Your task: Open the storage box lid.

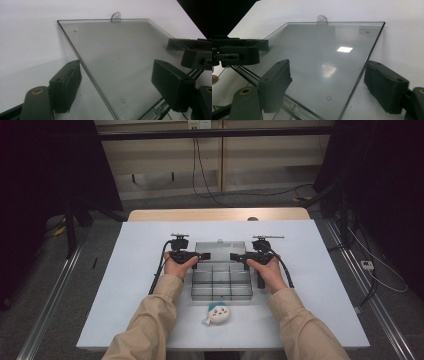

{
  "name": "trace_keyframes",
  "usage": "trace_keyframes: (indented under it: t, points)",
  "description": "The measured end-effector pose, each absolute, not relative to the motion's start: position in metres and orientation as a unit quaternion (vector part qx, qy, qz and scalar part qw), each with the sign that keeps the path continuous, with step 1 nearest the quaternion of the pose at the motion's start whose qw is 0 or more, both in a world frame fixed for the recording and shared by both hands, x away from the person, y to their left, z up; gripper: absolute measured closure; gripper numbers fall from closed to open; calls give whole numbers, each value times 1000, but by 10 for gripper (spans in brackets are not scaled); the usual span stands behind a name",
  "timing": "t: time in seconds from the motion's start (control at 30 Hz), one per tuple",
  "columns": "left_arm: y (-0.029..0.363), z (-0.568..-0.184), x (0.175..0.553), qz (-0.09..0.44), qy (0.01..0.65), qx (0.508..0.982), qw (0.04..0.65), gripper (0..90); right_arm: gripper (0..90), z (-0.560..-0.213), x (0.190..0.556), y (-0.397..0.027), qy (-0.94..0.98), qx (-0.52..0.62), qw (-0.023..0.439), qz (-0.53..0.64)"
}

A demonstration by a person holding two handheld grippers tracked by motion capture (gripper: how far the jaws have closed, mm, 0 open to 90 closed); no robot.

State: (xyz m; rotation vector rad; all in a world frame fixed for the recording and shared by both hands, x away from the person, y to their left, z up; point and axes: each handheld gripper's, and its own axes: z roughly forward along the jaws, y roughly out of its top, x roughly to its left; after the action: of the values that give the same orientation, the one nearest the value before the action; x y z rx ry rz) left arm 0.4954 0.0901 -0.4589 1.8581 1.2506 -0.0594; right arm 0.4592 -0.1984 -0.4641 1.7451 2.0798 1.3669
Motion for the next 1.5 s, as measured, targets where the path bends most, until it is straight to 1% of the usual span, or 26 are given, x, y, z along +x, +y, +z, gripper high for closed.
trace_keyframes:
  t: [0.4,0.5,0.77,0.87,1.0,1.13,1.4,1.5]
  points:
    - [103,-443,485,10,498,753,430,174,200,-444,447,-201,702,551,89,442]
    - [107,-437,480,17,492,754,434,170,209,-437,440,-201,709,537,103,445]
    - [116,-425,462,34,475,766,432,138,202,-426,418,-206,716,514,115,459]
    - [119,-423,454,38,468,769,435,133,193,-424,410,-206,729,498,129,451]
    - [122,-420,443,39,454,775,437,128,191,-422,398,-205,733,486,126,459]
    - [124,-418,432,51,438,788,429,120,183,-419,387,-204,738,470,128,467]
    - [135,-415,415,61,422,790,440,116,170,-417,365,-201,748,442,132,477]
    - [139,-416,409,62,417,793,439,96,170,-416,357,-200,748,436,128,483]
